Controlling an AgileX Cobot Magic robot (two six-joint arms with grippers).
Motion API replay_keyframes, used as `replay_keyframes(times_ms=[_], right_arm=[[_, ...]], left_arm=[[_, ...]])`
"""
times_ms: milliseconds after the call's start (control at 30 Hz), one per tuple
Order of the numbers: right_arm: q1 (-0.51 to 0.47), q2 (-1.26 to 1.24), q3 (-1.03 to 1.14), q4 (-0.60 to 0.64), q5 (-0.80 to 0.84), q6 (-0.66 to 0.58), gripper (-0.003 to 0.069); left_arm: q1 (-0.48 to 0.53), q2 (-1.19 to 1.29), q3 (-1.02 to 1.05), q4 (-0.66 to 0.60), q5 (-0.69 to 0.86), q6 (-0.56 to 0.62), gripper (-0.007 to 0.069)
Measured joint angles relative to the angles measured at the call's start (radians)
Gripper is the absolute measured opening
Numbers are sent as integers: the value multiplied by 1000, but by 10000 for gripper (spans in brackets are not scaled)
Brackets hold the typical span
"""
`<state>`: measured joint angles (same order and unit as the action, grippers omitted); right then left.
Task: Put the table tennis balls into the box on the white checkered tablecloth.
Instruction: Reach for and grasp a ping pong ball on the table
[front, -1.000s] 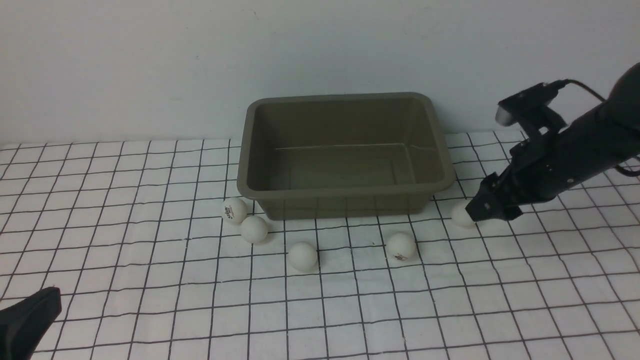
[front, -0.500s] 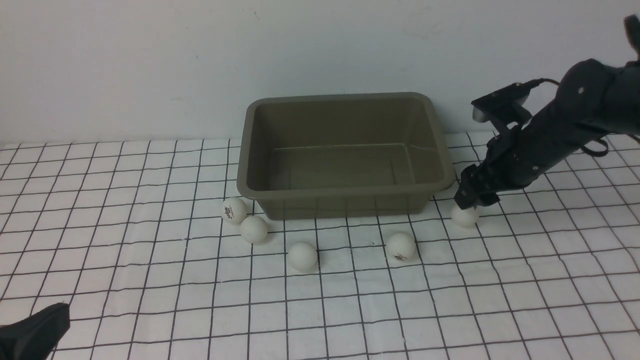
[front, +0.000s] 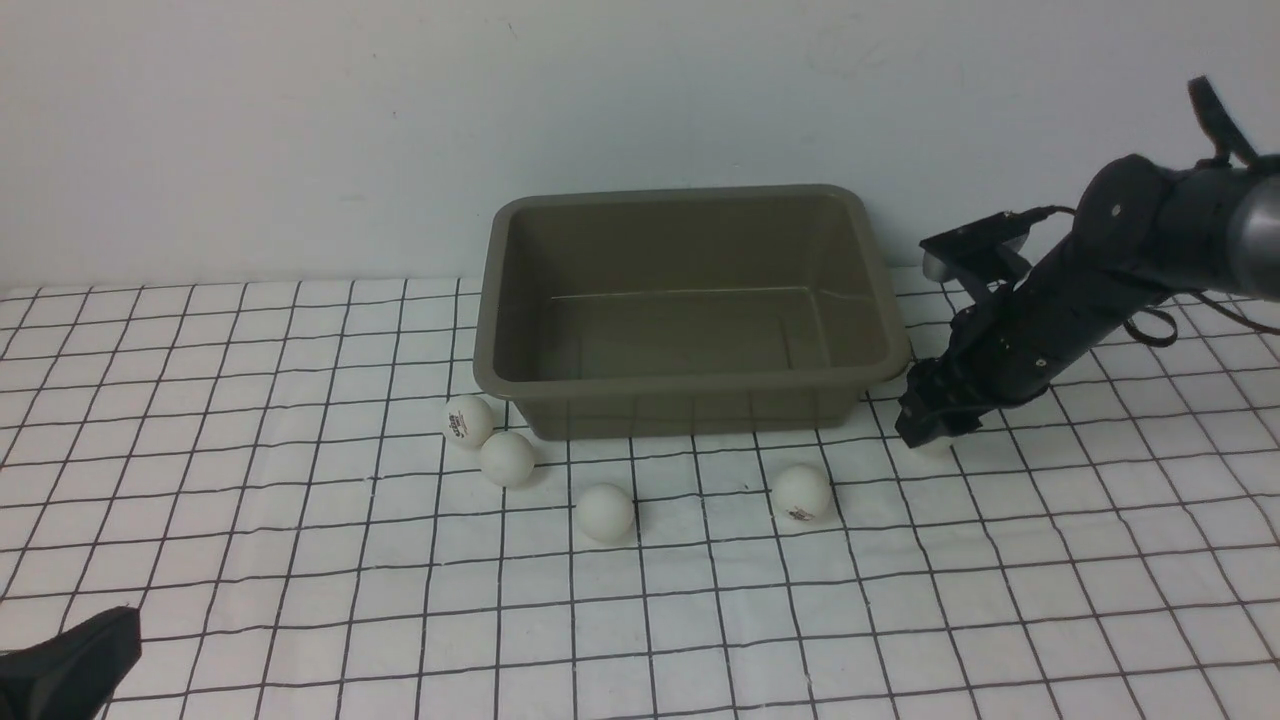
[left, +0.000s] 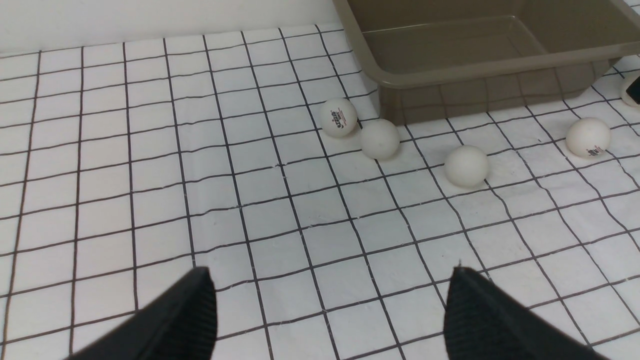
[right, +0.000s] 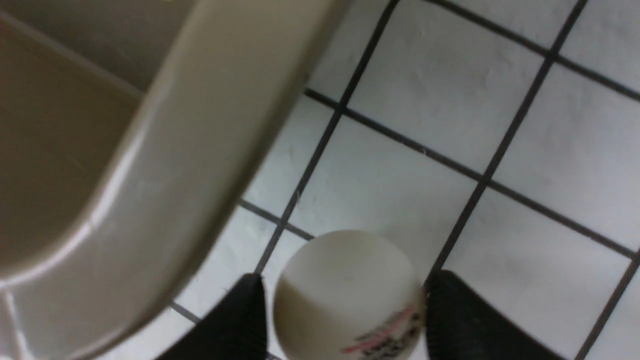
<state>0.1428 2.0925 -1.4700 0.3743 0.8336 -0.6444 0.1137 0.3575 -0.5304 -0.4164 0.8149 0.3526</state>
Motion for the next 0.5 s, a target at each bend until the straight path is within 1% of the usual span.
replay_keyframes(times_ms=[33, 200, 300, 433, 500], right_arm=[[0, 0, 0, -1, -1, 0, 340], [-2, -25, 0, -26, 23, 8, 347], [-4, -109, 0, -20, 24, 17, 347], [-1, -189, -1, 60, -34, 5, 347], [10, -207, -12, 195, -85, -48, 347]], left_arm=[[0, 0, 0, 0, 0, 0, 552], [0, 0, 0, 0, 0, 0, 552], [0, 0, 0, 0, 0, 0, 552], [0, 0, 0, 0, 9, 0, 552], [0, 0, 0, 0, 26, 0, 552]])
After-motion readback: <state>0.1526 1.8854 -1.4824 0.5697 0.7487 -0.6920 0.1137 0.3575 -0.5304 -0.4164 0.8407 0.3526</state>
